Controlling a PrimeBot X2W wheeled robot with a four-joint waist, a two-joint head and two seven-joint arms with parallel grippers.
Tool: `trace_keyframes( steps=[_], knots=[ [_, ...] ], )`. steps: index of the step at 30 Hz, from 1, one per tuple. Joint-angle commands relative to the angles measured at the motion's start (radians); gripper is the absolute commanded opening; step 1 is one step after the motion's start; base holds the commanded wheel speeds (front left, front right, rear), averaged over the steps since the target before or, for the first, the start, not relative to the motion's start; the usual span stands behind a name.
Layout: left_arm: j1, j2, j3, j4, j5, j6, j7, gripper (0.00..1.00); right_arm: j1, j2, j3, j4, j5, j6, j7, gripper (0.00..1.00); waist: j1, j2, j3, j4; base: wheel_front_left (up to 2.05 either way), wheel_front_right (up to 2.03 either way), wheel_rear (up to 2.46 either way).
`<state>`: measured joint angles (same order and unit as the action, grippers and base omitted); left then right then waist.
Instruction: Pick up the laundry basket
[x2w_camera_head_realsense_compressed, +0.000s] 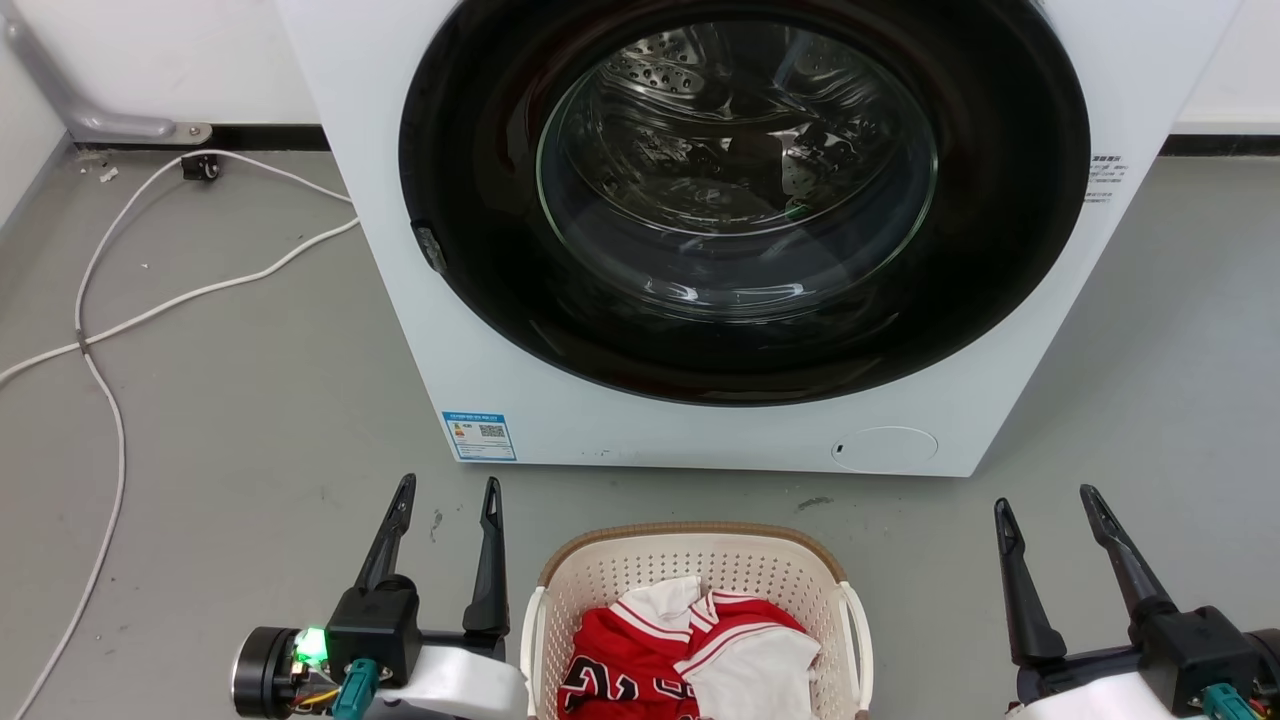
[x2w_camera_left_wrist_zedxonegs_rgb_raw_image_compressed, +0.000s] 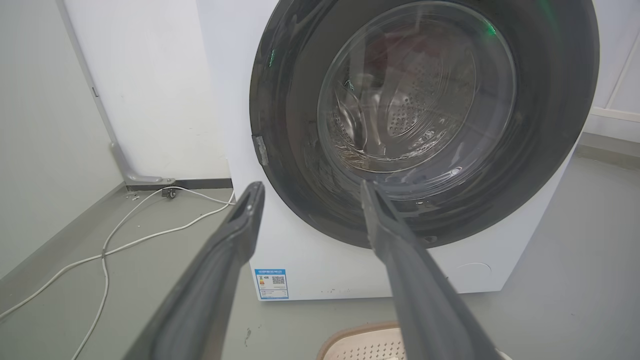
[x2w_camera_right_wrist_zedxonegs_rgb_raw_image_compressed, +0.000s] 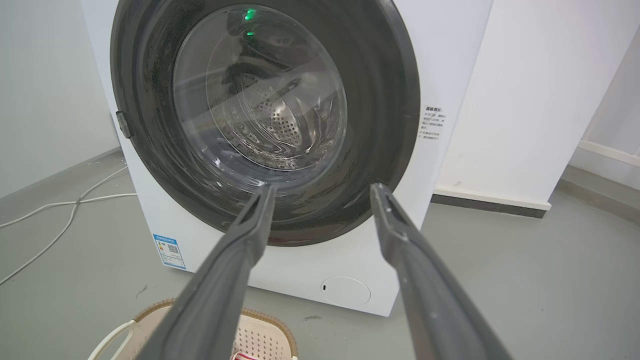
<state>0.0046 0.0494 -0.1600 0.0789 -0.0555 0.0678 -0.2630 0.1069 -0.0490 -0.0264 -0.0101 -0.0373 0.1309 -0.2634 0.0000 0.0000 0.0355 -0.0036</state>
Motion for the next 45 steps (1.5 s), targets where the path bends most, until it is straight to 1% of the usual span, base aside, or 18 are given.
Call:
trace_keyframes(
  steps=[1, 11, 14, 18, 23, 27, 32, 38, 45],
  knots=[
    [0.001, 0.002, -0.001, 0.001, 0.006, 0.001, -0.003, 1.0, 0.006, -0.002, 0.0, -0.001, 0.003, 0.0, -0.002, 1.0, 0.0, 0.0, 0.001, 0.0, 0.0, 0.0, 0.0],
    [-0.012, 0.002, 0.001, 0.003, 0.006, 0.008, -0.003, 1.0, -0.007, -0.002, -0.002, -0.004, 0.002, 0.0, -0.002, 1.0, 0.0, 0.0, 0.014, 0.003, 0.0, 0.0, 0.0],
    [-0.03, 0.002, 0.001, 0.009, 0.005, 0.001, -0.003, 1.0, -0.023, -0.002, 0.002, 0.001, -0.006, 0.0, -0.002, 1.0, 0.0, 0.0, 0.031, 0.003, 0.0, 0.0, 0.0],
    [-0.069, 0.002, 0.005, 0.045, -0.005, -0.02, -0.003, 1.0, -0.056, -0.002, 0.007, 0.038, -0.025, 0.0, -0.002, 1.0, 0.0, 0.0, 0.07, 0.007, 0.0, 0.0, 0.0],
    [-0.149, 0.002, 0.008, 0.099, 0.014, -0.057, -0.003, 1.0, -0.132, -0.002, 0.019, 0.087, -0.053, 0.0, -0.002, 1.0, 0.0, 0.0, 0.156, 0.008, 0.0, 0.0, 0.0],
    [-0.216, 0.013, 0.019, 0.158, 0.026, -0.084, -0.003, 1.0, -0.2, -0.002, 0.023, 0.138, -0.073, 0.0, -0.002, 1.0, 0.0, 0.0, 0.224, 0.003, 0.0, 0.0, 0.0],
    [-0.291, 0.028, 0.036, 0.228, 0.031, -0.103, -0.003, 1.0, -0.286, -0.002, 0.029, 0.229, -0.098, 0.0, -0.002, 1.0, 0.0, 0.0, 0.311, -0.008, 0.0, 0.0, 0.0],
    [-0.372, 0.04, 0.048, 0.349, 0.025, -0.128, -0.003, 1.0, -0.384, -0.002, 0.045, 0.347, -0.111, 0.0, -0.002, 1.0, 0.0, 0.0, 0.41, -0.023, 0.0, 0.0, 0.0],
    [-0.457, 0.049, 0.054, 0.486, 0.026, -0.145, -0.003, 1.0, -0.474, -0.001, 0.071, 0.471, -0.102, 0.0, -0.002, 1.0, 0.0, 0.0, 0.521, -0.04, 0.0, 0.0, 0.0]
  ],
)
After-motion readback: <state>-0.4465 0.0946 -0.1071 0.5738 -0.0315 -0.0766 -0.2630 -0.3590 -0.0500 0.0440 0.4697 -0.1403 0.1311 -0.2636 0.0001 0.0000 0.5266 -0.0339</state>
